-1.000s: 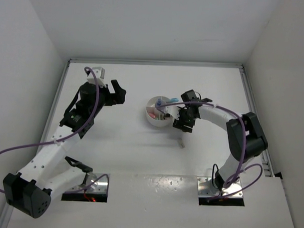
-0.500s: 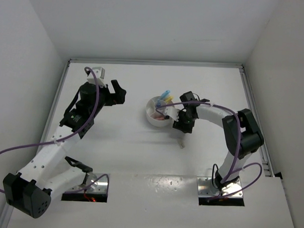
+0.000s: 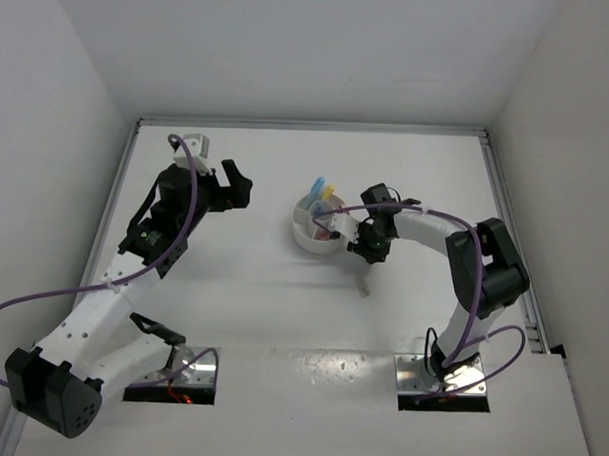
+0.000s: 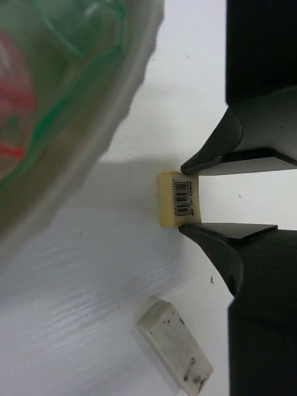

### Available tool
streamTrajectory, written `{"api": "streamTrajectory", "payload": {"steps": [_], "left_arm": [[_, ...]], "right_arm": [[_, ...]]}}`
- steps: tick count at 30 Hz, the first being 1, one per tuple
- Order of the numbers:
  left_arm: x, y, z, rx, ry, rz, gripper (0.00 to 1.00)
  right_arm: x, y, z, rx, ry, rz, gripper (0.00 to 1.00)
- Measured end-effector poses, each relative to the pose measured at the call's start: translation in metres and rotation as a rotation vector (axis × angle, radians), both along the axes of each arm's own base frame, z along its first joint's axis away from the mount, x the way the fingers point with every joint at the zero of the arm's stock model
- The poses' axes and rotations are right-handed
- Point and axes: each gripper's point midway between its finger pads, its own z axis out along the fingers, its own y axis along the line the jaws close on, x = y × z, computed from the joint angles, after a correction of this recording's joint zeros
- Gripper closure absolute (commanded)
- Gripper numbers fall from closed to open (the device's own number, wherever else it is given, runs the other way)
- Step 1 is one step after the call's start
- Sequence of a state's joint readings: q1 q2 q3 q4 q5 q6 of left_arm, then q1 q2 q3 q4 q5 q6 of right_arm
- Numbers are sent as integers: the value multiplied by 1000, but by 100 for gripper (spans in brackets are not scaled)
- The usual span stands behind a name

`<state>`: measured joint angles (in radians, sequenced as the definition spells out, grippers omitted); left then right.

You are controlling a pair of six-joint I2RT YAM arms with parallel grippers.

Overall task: Sort the stationery into containers
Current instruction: Pick up the stationery from the center of the board, then place the stationery in the storage box.

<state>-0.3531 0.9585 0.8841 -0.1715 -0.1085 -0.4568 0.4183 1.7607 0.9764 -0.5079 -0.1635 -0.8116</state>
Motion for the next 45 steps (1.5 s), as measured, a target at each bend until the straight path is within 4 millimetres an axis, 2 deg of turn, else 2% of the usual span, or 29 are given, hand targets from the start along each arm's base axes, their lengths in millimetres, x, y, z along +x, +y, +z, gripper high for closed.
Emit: {"api": "streamTrajectory", "payload": {"steps": [2,4,7,10,12,15,17,19,22,26,29,33,45], "left_arm": [[0,0,0,0,0,0,0],[0,0,0,0,0,0,0],[0,0,0,0,0,0,0],[0,0,0,0,0,0,2],[0,0,0,0,0,0,2],[0,1,0,1,-1,4,3],[1,1,0,2,0,4,3],[1,1,-1,2,2,5,3],[1,1,-1,3,2,8,3],[2,2,-2,5,5,12,3],[2,1,-4,7,9,12,3],[3,1,-6,9,15,12,3],[5,3,-8,14,19,23,3]], "right_arm": [[-1,-1,4,-1,-3,-9,94],[-4,-1,18,15,-12,-22,95],[-2,10,64,98,-65,-42,100],[12,38,128,267,-139,-94,100],[19,62,164,392,-142,-113,100],[18,96,192,545,-29,-144,100],[18,115,192,599,83,-186,100],[17,128,181,623,202,-246,100],[8,138,169,633,351,-368,100],[5,155,183,689,430,-504,100],[8,163,194,727,447,-570,100],[11,171,195,732,443,-643,100],[20,166,148,586,311,-802,100]]}}
